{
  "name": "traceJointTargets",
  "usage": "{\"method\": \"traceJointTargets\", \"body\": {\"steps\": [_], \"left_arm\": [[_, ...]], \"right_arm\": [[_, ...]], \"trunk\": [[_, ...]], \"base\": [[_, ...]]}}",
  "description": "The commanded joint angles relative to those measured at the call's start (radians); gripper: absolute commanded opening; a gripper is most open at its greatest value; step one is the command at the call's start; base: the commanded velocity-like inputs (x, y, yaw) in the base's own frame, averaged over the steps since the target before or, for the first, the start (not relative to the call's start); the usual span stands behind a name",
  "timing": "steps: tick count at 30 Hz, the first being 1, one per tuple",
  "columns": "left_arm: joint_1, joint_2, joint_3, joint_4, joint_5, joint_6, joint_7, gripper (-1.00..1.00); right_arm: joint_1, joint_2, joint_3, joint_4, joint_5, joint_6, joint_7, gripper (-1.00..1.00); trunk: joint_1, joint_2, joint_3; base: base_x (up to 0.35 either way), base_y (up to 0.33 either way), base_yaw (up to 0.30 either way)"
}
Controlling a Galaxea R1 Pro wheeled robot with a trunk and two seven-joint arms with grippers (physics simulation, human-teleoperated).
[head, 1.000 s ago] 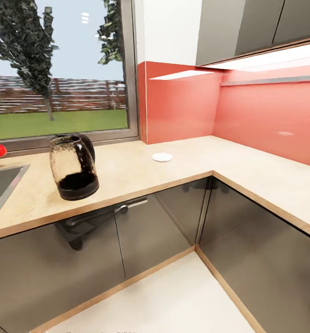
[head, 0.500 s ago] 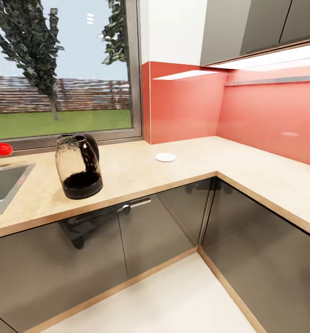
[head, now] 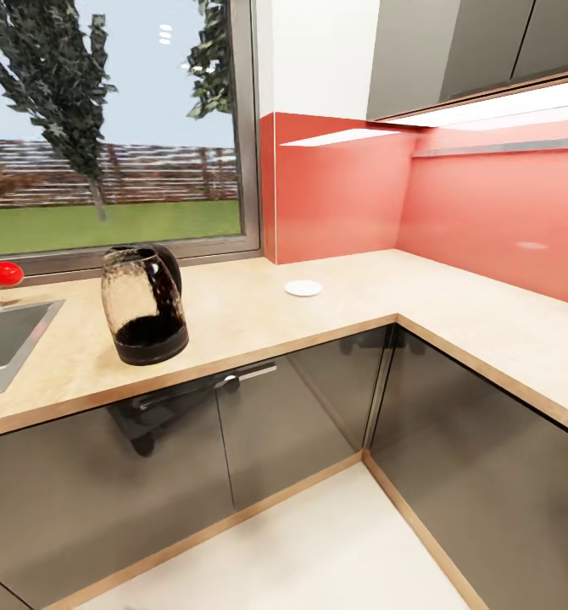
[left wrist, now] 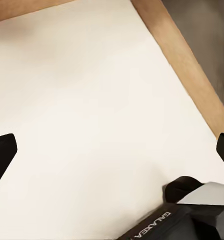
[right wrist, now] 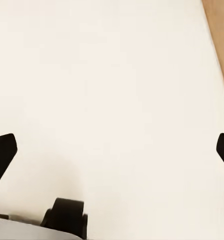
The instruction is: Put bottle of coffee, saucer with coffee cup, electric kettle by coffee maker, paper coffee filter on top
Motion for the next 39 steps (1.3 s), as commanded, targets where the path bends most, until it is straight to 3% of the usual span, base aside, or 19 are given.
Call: {"method": "traceJointTargets", "body": {"steps": [1, 4, 7, 10, 11, 14, 16, 17, 18, 20, 22, 23, 24, 28, 29, 31, 32, 35, 39], "left_arm": [[-0.001, 0.001, -0.009, -0.008, 0.006, -0.006, -0.001, 1.0], [-0.001, 0.001, -0.01, -0.054, 0.006, -0.004, -0.002, 1.0], [0.0, 0.001, -0.01, -0.091, 0.006, 0.0, -0.002, 1.0], [0.0, 0.001, -0.009, -0.154, 0.007, 0.028, -0.003, 1.0], [-0.001, 0.001, -0.008, -0.195, 0.007, 0.056, -0.003, 1.0], [-0.001, 0.002, -0.004, -0.342, 0.007, 0.164, -0.003, 1.0], [-0.001, 0.002, -0.001, -0.505, 0.006, 0.287, -0.003, 1.0], [-0.001, 0.002, -0.001, -0.505, 0.006, 0.287, -0.003, 1.0], [-0.001, 0.002, 0.001, -0.593, 0.006, 0.351, -0.002, 1.0], [0.0, 0.002, 0.002, -0.682, 0.006, 0.413, -0.002, 1.0], [0.0, 0.002, 0.013, -0.896, 0.006, 0.561, -0.002, 1.0], [0.0, 0.002, 0.02, -0.937, 0.006, 0.589, -0.001, 1.0], [-0.001, 0.0, 0.08, -1.137, 0.006, 0.73, 0.005, 1.0], [-0.001, -0.017, 0.113, -1.247, 0.006, 0.807, 0.008, 1.0], [-0.034, -0.062, 0.178, -1.354, 0.007, 0.868, 0.011, 1.0], [-0.079, -0.072, 0.184, -1.357, 0.008, 0.871, 0.012, 1.0], [-0.216, -0.139, 0.216, -1.359, 0.01, 1.047, 0.015, 1.0], [-0.313, -0.223, 0.287, -1.354, 0.007, 1.143, 0.079, 1.0], [-0.392, -0.271, 0.316, -1.346, 0.008, 1.171, 0.219, 1.0]], "right_arm": [[-0.001, -0.001, -0.006, -0.01, -0.002, -0.003, 0.0, 1.0], [-0.001, 0.0, -0.051, -0.061, -0.003, -0.001, 0.001, 1.0], [-0.001, -0.001, -0.06, -0.105, -0.003, 0.001, 0.001, 1.0], [0.0, -0.002, -0.065, -0.197, -0.003, 0.052, 0.008, 1.0], [0.0, -0.002, -0.067, -0.255, -0.003, 0.11, 0.023, 1.0], [0.001, -0.003, -0.078, -0.435, -0.001, 0.301, 0.132, 1.0], [0.001, -0.007, -0.153, -0.579, 0.001, 0.435, 0.291, 1.0], [0.001, -0.007, -0.153, -0.579, 0.001, 0.435, 0.291, 1.0], [0.001, -0.008, -0.208, -0.642, 0.004, 0.492, 0.376, 1.0], [0.001, -0.008, -0.257, -0.697, 0.006, 0.543, 0.452, 1.0], [0.001, -0.023, -0.323, -0.833, 0.009, 0.639, 0.589, 1.0], [0.001, -0.03, -0.33, -0.86, 0.009, 0.654, 0.606, 1.0], [-0.027, -0.073, -0.347, -0.965, 0.007, 0.747, 0.667, 1.0], [-0.075, -0.094, -0.353, -1.0, 0.006, 0.828, 0.711, 1.0], [-0.322, -0.188, -0.356, -1.045, 0.004, 1.06, 0.847, 1.0], [-0.399, -0.197, -0.356, -1.047, 0.006, 1.103, 0.869, 1.0], [-0.566, -0.204, -0.352, -1.045, 0.014, 1.141, 0.887, 1.0], [-0.687, -0.205, -0.348, -1.018, 0.02, 1.149, 0.889, 1.0], [-0.797, -0.206, -0.346, -0.925, 0.07, 1.151, 0.888, 1.0]], "trunk": [[0.0, 0.0, -0.001], [0.0, 0.0, -0.001], [0.0, 0.0, -0.001], [0.0, 0.0, -0.001], [0.0, 0.0, -0.001], [0.0, 0.0, -0.001], [0.0, 0.0, -0.001], [0.0, 0.0, -0.001], [0.0, 0.0, -0.001], [0.0, 0.0, -0.001], [0.0, 0.0, -0.001], [0.0, 0.0, -0.001], [0.0, 0.0, -0.001], [0.0, 0.0, -0.001], [0.0, 0.0, -0.001], [0.0, 0.0, -0.001], [0.0, 0.0, -0.001], [0.0, 0.0, -0.001], [0.0, 0.0, -0.001]], "base": [[0.0, 0.0, 0.0], [0.0, 0.0, 0.0], [0.0, 0.0, 0.0], [0.0, 0.0, 0.0], [0.0, 0.0, 0.0], [0.0, 0.0, 0.0], [0.0, 0.0, 0.0], [0.0, 0.0, 0.0], [0.0, 0.0, 0.0], [0.0, 0.0, 0.0], [0.0, 0.0, 0.0], [0.0, 0.0, 0.0], [0.0, 0.0, 0.0], [0.0, 0.0, 0.0], [0.0, 0.0, 0.0], [0.0, 0.0, 0.0], [0.0, 0.0, 0.0], [0.0, 0.0, 0.0], [0.0, 0.0, 0.0]]}}
